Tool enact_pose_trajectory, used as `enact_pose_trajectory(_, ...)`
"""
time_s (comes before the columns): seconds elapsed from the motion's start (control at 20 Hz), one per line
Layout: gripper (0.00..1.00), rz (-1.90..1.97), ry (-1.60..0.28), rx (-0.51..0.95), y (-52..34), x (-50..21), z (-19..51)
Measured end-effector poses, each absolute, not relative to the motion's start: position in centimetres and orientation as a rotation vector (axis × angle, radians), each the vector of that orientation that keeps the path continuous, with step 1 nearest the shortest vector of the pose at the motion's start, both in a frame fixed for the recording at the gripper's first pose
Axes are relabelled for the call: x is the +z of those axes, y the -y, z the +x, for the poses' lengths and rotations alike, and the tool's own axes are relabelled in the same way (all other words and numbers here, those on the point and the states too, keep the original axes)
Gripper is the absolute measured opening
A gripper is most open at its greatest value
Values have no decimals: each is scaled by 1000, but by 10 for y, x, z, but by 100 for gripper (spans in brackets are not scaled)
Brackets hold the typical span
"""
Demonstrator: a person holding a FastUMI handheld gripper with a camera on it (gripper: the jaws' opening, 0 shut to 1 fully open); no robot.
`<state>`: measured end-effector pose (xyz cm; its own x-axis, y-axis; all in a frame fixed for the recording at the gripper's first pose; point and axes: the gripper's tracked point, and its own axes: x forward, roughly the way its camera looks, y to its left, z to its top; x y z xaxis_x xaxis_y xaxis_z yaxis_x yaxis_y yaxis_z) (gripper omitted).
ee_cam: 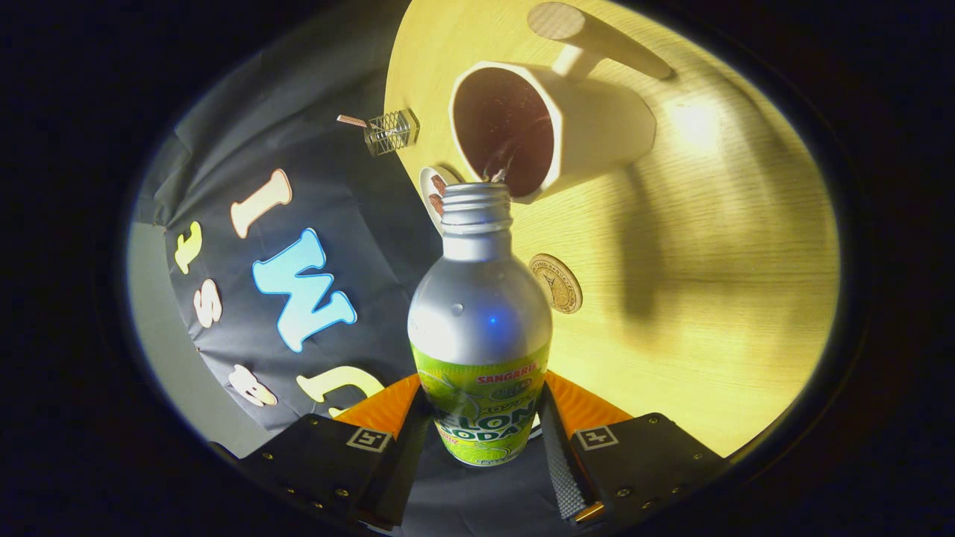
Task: Take the bottle from table, then pour the juice into the cup, finally place the bottle on the coaster
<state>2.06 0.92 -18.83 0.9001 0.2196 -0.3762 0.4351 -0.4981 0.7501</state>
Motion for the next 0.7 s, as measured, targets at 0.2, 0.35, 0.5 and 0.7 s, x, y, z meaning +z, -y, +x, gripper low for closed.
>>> enact_pose_trajectory(0.2,74,2141,-456,-299,-5,-185,21)
enact_pose_trajectory(0.35,74,2159,-450,-305,-3,-182,23)
enact_pose_trajectory(0.5,74,2167,-441,-304,1,-182,21)
enact_pose_trajectory(0.7,74,2189,-452,-312,2,-182,21)
